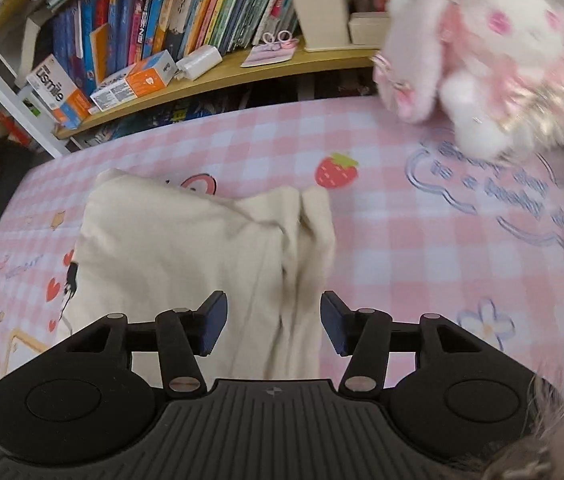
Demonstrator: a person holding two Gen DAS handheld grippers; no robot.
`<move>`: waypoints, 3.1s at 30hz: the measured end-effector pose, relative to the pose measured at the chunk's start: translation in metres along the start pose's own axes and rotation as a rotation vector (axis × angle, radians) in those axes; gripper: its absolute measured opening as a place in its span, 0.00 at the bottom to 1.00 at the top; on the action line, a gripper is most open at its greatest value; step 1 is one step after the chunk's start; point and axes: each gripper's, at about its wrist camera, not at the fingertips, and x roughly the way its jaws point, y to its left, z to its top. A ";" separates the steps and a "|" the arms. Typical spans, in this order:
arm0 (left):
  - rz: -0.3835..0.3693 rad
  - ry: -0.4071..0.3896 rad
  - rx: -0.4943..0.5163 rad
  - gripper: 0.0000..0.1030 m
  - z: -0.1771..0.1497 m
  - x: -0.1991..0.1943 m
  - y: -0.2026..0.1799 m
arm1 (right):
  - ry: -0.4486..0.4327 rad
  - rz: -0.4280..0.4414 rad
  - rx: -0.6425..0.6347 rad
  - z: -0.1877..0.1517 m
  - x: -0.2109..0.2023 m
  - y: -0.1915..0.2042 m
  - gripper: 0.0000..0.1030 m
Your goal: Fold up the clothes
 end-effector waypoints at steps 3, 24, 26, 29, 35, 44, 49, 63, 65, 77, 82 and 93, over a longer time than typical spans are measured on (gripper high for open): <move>0.061 -0.034 -0.038 0.34 -0.005 -0.009 0.019 | 0.012 0.043 0.001 -0.024 -0.018 -0.005 0.49; 0.129 0.005 -0.096 0.33 -0.028 0.010 0.051 | 0.050 0.115 -0.036 -0.126 -0.078 0.024 0.11; 0.123 0.003 -0.101 0.33 -0.030 0.008 0.054 | 0.089 0.088 0.013 -0.134 -0.057 0.012 0.10; 0.137 0.003 -0.101 0.33 -0.029 0.004 0.056 | 0.102 0.075 0.018 -0.135 -0.052 0.011 0.11; 0.134 -0.050 -0.080 0.34 -0.011 -0.012 0.058 | 0.052 -0.004 -0.054 -0.129 -0.063 0.029 0.20; 0.142 -0.073 -0.071 0.34 0.035 -0.010 0.085 | 0.034 -0.077 -0.007 -0.136 -0.058 0.028 0.22; 0.117 -0.079 -0.073 0.34 0.073 0.000 0.108 | 0.002 -0.149 0.032 -0.142 -0.057 0.037 0.30; 0.002 -0.089 -0.141 0.35 0.160 0.050 0.163 | -0.009 -0.258 0.147 -0.147 -0.052 0.045 0.39; -0.025 -0.092 -0.140 0.34 0.168 0.058 0.169 | -0.007 -0.274 0.152 -0.146 -0.052 0.046 0.42; -0.150 -0.058 -0.164 0.31 0.202 0.099 0.192 | 0.010 -0.327 0.174 -0.143 -0.049 0.052 0.44; -0.144 -0.098 -0.091 0.15 0.203 0.097 0.181 | 0.021 -0.358 0.172 -0.142 -0.048 0.057 0.45; -0.081 -0.080 -0.055 0.29 0.215 0.110 0.182 | 0.034 -0.380 0.174 -0.139 -0.046 0.060 0.45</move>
